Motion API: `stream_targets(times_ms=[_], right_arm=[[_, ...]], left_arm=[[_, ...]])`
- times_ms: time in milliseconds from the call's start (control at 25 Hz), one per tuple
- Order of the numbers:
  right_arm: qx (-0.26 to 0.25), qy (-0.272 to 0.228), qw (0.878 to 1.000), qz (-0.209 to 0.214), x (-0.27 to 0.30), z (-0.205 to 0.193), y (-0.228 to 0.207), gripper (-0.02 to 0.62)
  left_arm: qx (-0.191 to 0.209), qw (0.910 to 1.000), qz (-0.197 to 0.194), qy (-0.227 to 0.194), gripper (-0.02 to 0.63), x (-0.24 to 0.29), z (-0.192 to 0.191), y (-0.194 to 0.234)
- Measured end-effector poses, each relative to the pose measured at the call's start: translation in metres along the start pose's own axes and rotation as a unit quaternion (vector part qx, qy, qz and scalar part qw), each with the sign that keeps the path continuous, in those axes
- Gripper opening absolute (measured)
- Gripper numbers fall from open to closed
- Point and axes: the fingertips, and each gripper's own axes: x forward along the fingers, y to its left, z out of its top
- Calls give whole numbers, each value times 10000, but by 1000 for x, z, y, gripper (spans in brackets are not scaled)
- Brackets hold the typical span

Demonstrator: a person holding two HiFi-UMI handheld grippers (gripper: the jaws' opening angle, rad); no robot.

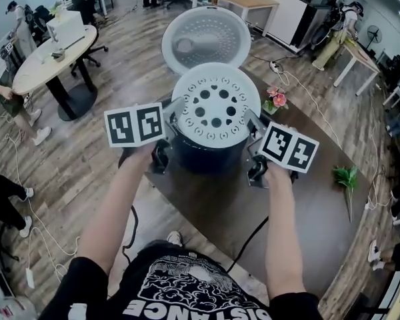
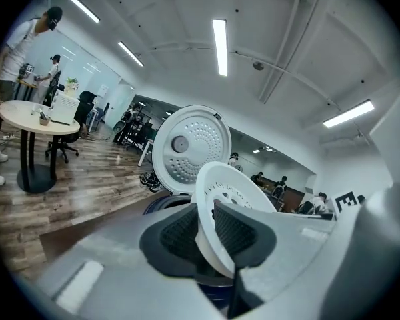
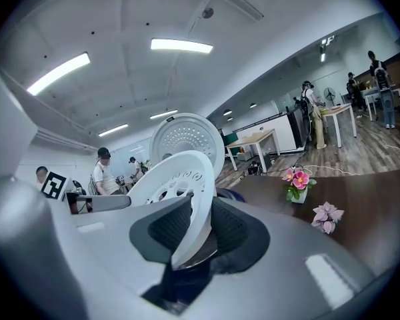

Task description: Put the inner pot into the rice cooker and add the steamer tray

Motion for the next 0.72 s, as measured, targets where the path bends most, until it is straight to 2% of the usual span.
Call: stream_targets(times_ms=[440, 720], right_arm=[[126, 178, 9995, -237, 6, -15, -21, 91], [-27, 322, 9983, -491, 17, -28, -27, 97]], left_arm=[[-68, 9997, -19, 254, 87, 20, -18, 5], [141, 9988, 34, 465, 87, 31, -28, 18]])
